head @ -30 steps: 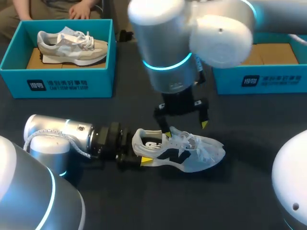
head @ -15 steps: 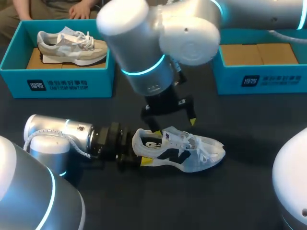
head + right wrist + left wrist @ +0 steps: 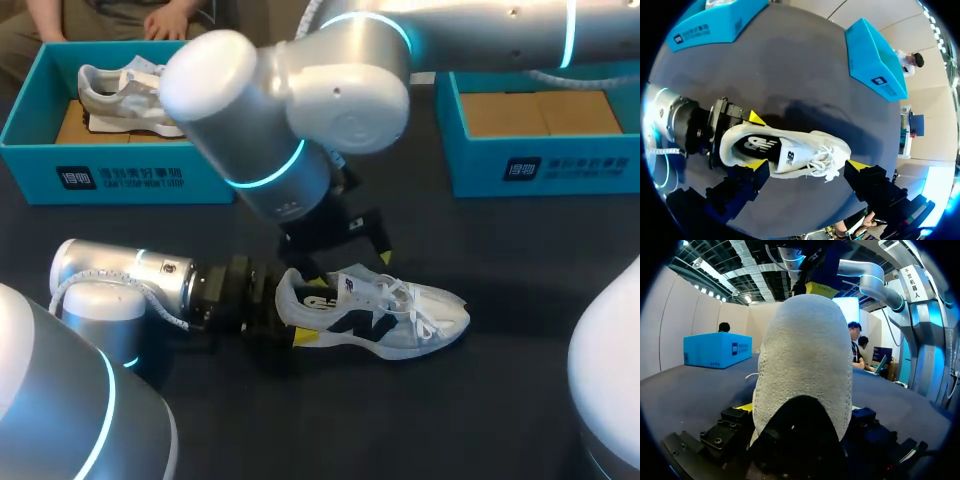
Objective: Take the shoe out of the shoebox, open the shoe tongue, remove and reinsert the insole, then place the shoe into the shoebox
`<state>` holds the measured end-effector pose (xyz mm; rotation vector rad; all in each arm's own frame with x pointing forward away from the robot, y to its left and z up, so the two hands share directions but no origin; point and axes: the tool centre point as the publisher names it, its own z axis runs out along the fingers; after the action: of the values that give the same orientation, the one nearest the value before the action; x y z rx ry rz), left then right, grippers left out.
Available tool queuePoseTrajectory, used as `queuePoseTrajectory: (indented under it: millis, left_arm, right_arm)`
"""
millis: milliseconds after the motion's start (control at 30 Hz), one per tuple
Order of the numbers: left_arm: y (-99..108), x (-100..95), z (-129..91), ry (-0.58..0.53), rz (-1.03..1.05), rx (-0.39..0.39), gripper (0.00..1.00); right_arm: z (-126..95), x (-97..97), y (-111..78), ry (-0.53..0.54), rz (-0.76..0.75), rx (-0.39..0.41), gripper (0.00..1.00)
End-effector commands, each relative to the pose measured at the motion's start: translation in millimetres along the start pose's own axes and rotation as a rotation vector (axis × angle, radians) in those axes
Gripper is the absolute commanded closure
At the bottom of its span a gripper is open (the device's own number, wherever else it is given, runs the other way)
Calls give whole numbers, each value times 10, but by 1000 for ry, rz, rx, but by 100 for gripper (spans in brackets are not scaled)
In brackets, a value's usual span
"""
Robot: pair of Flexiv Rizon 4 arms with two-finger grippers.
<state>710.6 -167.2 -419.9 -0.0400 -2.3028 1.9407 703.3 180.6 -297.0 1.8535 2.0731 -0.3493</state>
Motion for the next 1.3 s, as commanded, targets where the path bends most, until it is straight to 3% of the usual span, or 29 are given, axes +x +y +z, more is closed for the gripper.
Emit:
queuePoseTrajectory:
  millis: [33,433,1300]
  left_arm:
    - [-2,11,5,-4,0,1,100]
    - [-2,11,5,-4,0,1,100]
    - [-2,11,5,-4,0,1,100]
  right_arm:
    - [86,48,-6,-13,5,-4,0]
    - [274,138,55,-21,37,-11,0]
    - [552,36,-34,-38,114,-11,0]
